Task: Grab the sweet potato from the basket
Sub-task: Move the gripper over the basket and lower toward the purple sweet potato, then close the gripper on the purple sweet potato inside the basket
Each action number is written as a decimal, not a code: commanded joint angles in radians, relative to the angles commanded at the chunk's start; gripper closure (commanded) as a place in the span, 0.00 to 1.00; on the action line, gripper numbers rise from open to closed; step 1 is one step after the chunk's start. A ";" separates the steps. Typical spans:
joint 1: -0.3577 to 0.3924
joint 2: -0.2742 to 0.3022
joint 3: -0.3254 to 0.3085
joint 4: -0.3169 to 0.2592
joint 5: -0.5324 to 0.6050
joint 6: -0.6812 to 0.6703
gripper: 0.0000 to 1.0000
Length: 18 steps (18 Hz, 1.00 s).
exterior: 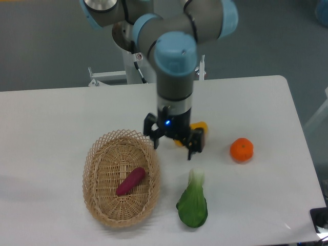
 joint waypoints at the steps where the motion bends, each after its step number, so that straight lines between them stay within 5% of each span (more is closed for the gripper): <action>1: -0.002 -0.008 -0.006 0.003 0.000 0.006 0.00; 8: -0.054 -0.080 -0.061 0.011 0.002 0.051 0.00; 12: -0.080 -0.124 -0.091 0.101 0.006 0.045 0.00; 18: -0.086 -0.147 -0.115 0.112 0.006 0.043 0.00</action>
